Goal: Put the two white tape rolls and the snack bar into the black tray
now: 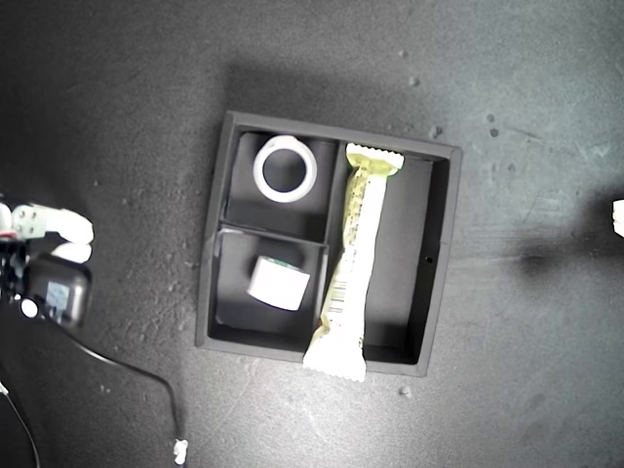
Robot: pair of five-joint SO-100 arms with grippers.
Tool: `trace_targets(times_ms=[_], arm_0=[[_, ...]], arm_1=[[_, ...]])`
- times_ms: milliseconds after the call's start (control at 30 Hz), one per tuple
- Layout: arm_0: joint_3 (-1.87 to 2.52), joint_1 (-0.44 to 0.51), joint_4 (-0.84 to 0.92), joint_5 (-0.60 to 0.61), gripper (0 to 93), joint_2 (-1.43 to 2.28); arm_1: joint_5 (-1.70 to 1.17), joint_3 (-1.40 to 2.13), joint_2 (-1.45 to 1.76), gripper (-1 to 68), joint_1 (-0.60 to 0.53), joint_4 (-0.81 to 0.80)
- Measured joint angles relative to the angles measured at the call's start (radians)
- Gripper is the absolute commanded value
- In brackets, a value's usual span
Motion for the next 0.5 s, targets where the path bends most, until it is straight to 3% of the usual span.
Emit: trace_targets(times_ms=[100, 500], arm_0=[[0.0, 0.0, 0.0, 0.103, 0.2, 0.0], [0.0, 0.0, 0.0, 0.123, 0.2, 0.0]], arm_1=[[0.0, 0.0, 0.0, 0.0, 0.0, 0.0], [0.0, 0.0, 0.0, 0.0, 0.0, 0.0]])
